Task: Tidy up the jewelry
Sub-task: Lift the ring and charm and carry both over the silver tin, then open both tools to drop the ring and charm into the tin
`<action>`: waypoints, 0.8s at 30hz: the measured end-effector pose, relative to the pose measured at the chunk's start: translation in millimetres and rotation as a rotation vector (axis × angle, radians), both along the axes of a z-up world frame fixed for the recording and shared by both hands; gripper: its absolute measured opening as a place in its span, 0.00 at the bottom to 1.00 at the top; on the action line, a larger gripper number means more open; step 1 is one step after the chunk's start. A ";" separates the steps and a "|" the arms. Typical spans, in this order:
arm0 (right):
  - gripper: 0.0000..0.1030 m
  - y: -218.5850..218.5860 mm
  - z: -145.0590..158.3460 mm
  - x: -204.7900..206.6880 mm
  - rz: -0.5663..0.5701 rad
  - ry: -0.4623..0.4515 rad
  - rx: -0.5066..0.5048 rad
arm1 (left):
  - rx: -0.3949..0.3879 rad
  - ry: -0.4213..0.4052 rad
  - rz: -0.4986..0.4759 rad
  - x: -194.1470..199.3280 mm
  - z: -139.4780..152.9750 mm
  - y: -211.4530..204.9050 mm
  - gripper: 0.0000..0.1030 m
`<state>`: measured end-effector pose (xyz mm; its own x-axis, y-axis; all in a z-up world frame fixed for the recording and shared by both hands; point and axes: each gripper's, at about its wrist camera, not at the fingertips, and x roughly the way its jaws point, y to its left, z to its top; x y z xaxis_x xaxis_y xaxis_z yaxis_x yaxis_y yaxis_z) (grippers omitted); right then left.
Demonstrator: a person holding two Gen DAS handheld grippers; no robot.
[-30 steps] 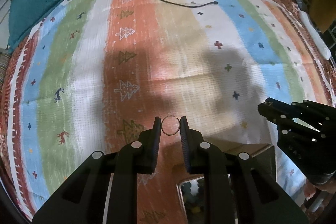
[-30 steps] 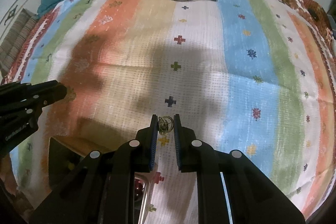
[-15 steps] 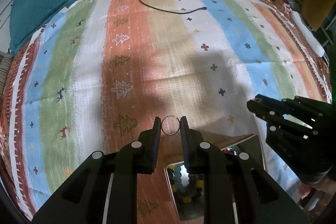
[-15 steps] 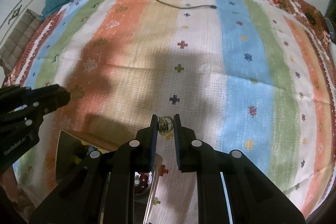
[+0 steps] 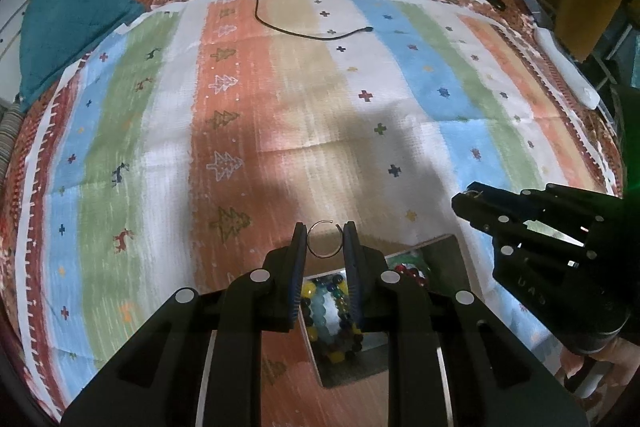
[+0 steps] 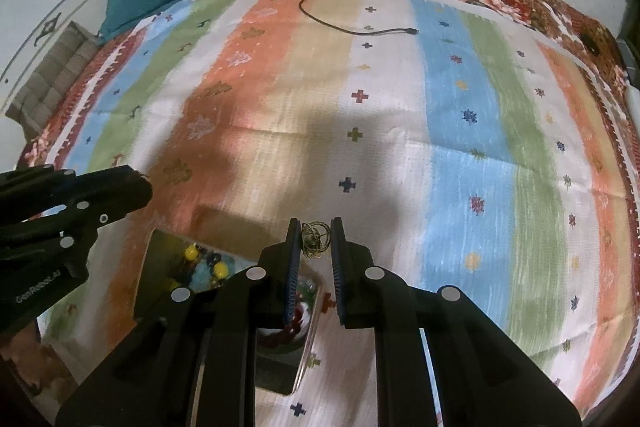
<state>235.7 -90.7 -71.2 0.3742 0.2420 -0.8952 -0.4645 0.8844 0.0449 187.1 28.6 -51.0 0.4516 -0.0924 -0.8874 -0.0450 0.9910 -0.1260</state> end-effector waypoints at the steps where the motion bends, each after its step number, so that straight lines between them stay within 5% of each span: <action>1: 0.15 -0.1 0.0 -2.6 0.004 0.001 0.000 | -0.003 -0.003 -0.002 -2.8 1.0 -1.3 0.18; 24: 0.15 1.8 8.8 -55.8 0.081 -0.006 0.020 | -0.017 -0.061 -0.022 -48.9 16.1 -19.0 0.18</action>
